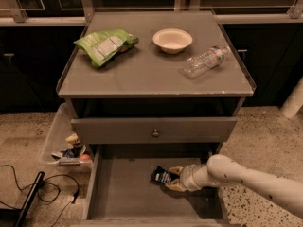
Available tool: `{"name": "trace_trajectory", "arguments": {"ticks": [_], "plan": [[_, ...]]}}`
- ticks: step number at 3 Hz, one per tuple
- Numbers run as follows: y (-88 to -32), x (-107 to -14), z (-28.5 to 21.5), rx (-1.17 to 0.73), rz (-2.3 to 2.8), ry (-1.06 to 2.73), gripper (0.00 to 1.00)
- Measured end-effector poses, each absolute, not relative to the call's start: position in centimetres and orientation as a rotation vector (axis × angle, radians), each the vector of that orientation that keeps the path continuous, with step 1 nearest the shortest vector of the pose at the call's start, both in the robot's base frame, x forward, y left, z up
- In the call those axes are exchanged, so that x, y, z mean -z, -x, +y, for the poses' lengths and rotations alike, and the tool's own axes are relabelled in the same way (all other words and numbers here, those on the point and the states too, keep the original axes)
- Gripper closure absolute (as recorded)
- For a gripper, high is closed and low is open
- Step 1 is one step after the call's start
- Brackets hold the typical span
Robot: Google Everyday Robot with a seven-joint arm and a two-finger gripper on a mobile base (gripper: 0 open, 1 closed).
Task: Place rxbar blueberry into middle drawer
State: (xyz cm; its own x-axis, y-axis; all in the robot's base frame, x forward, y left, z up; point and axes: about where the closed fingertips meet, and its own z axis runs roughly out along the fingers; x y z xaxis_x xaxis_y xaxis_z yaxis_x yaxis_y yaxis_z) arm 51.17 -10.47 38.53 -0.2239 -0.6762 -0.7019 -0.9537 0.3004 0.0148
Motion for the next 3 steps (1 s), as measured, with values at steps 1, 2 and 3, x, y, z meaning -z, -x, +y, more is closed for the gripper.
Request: {"name": "trace_trajectory", "arguments": {"ticks": [1,2,3], "plan": [[-51.17,-38.53,-10.46,-0.61,1.983,1.445,0.35],[-51.17,-38.53,-10.46,-0.61,1.983,1.445,0.12],[-51.17,-38.53,-10.46,-0.61,1.983,1.445,0.0]]}}
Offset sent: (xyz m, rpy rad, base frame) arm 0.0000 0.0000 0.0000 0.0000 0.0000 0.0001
